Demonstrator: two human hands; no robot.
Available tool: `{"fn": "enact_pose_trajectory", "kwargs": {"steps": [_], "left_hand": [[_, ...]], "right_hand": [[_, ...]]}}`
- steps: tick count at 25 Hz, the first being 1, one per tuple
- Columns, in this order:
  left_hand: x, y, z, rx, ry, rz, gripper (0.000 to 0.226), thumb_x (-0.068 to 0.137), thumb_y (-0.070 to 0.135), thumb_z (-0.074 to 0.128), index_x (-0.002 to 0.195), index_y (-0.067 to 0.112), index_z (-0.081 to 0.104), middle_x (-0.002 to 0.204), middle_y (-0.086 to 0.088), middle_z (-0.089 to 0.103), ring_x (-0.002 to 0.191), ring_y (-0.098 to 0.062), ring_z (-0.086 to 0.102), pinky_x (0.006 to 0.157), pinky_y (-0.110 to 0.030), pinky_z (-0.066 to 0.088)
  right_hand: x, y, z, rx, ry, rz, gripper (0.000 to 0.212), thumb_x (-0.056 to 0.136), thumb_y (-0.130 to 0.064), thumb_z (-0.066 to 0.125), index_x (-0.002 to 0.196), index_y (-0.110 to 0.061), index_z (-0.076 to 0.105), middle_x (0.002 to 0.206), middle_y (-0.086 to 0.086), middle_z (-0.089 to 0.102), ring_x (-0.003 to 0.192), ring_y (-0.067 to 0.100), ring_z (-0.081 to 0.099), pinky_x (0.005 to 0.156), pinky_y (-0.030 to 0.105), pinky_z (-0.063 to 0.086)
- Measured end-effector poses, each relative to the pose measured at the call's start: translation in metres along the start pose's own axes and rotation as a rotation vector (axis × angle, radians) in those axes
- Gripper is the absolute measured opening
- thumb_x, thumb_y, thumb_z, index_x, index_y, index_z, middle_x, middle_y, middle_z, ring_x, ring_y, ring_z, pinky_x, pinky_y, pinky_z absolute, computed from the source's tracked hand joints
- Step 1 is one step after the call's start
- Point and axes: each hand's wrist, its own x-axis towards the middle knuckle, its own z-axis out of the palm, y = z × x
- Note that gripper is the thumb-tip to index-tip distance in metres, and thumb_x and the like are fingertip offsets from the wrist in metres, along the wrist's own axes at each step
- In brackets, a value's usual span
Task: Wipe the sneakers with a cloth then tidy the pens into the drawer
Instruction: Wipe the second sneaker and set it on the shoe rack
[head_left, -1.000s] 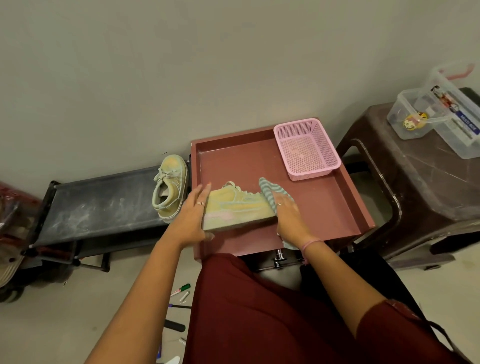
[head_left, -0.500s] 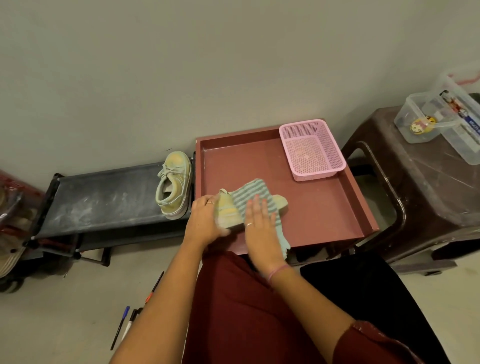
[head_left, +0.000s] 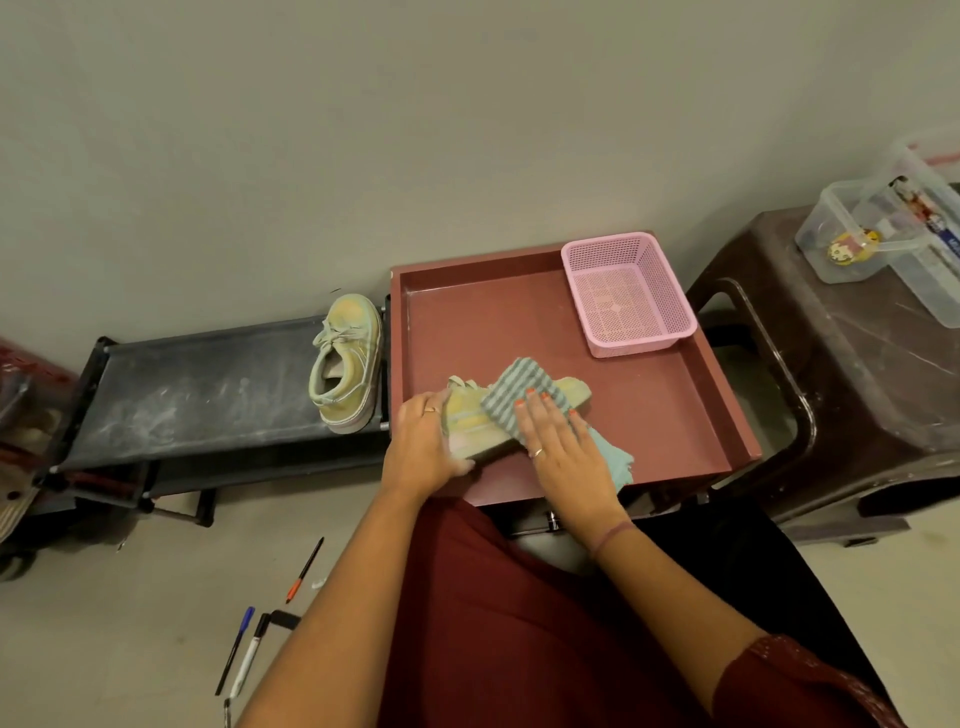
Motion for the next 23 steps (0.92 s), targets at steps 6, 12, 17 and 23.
{"fn": "enact_pose_trajectory", "kwargs": {"steps": [6, 12, 17, 23], "left_hand": [[-0.002, -0.005, 0.006, 0.101, 0.138, 0.221, 0.094, 0.054, 0.015, 0.088, 0.138, 0.008, 0.047, 0.128, -0.006, 0.051, 0.121, -0.021, 0.038, 0.096, -0.036, 0.047], [-0.001, -0.011, 0.018, 0.186, 0.174, 0.233, 0.093, 0.044, 0.006, 0.09, 0.13, 0.008, 0.055, 0.116, -0.008, 0.055, 0.111, -0.021, 0.041, 0.08, -0.037, 0.056], [0.013, -0.009, 0.027, 0.255, 0.182, 0.264, 0.08, 0.063, -0.014, 0.071, 0.136, 0.01, 0.048, 0.128, -0.01, 0.05, 0.131, -0.028, 0.037, 0.092, -0.042, 0.05], [0.017, 0.016, 0.032, 0.051, -0.003, 0.055, 0.106, 0.072, -0.02, 0.053, 0.154, 0.014, -0.003, 0.154, -0.016, -0.031, 0.139, -0.032, -0.034, 0.117, -0.053, -0.002]], "right_hand": [[0.032, 0.069, -0.008, 0.468, -0.209, 0.407, 0.057, 0.083, 0.008, 0.045, 0.136, -0.014, 0.046, 0.134, 0.009, 0.048, 0.118, 0.031, 0.052, 0.098, 0.037, 0.044], [-0.005, 0.012, -0.003, 0.477, -0.079, 0.387, 0.088, 0.063, 0.016, 0.036, 0.146, -0.01, 0.031, 0.15, 0.008, 0.031, 0.143, 0.037, 0.019, 0.117, 0.05, 0.019], [-0.03, 0.016, -0.006, 0.613, -0.038, 0.427, 0.092, 0.064, 0.022, 0.032, 0.147, -0.019, 0.027, 0.15, -0.003, 0.029, 0.143, 0.024, 0.016, 0.118, 0.042, 0.02], [-0.03, 0.006, 0.001, 0.847, -0.019, 0.501, 0.077, 0.073, 0.02, 0.032, 0.144, -0.009, 0.033, 0.145, 0.006, 0.035, 0.138, 0.027, 0.027, 0.116, 0.045, 0.022]]}}
